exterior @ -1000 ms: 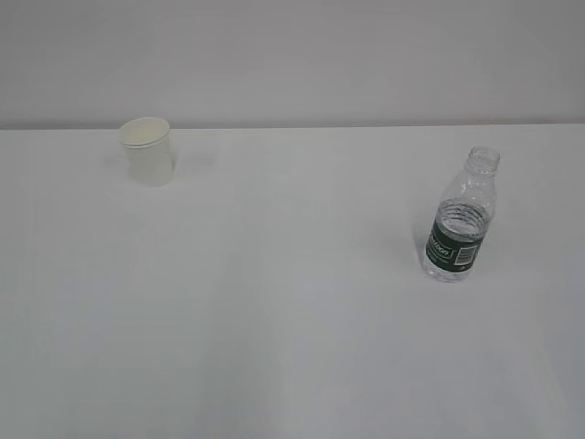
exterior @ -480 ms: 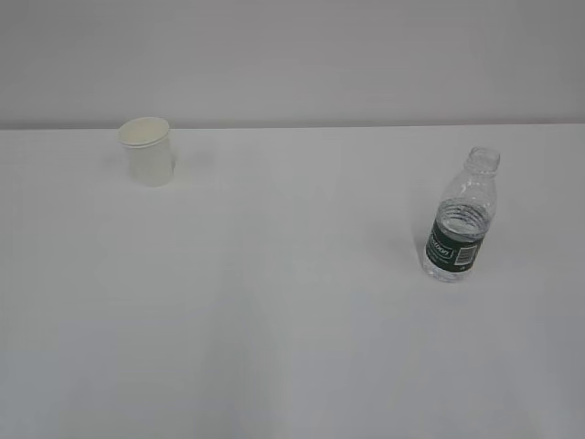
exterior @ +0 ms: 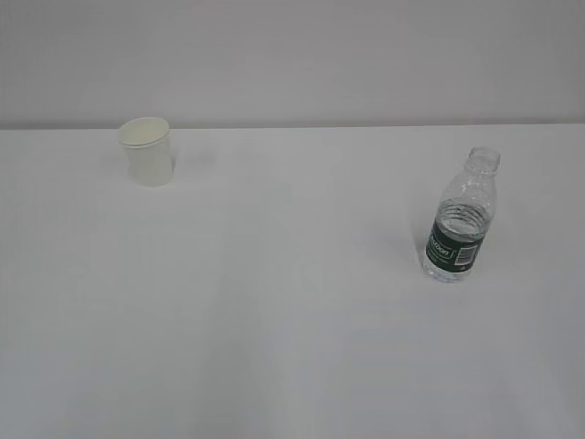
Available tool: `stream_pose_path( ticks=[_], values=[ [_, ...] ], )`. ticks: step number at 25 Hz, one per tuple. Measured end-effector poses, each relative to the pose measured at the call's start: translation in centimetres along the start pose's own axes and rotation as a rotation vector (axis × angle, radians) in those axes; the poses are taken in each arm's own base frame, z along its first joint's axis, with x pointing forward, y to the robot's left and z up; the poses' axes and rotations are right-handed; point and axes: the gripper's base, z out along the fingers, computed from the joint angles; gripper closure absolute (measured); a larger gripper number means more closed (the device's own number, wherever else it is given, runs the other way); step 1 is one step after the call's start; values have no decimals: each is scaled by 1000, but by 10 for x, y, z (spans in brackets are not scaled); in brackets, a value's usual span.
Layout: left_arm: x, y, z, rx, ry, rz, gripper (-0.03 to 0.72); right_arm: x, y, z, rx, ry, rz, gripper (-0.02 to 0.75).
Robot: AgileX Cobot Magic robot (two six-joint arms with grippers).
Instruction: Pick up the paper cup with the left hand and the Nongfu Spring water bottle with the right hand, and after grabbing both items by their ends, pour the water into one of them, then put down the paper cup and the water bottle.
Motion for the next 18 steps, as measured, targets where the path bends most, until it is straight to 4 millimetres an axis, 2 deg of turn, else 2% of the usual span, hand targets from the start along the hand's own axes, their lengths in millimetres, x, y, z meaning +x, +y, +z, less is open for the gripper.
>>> stream_pose_path(
  ticks=[3,8,11,13,18],
  values=[
    [-7,-1,-2,10,-50,-2,446,-4,2,-3,-30,-32,16,151],
    [-29,-7,-8,87,-252,-42,446,-10,7,-4,-82,-94,40,151],
    [-36,-10,-2,116,-242,-62,439,-19,10,-4,-110,-110,35,151],
    [-40,-12,4,127,-219,-70,410,-27,12,-3,-132,-129,35,151],
    [-56,-16,16,149,-257,-93,250,-50,15,-2,-151,-215,35,151]
  ],
)
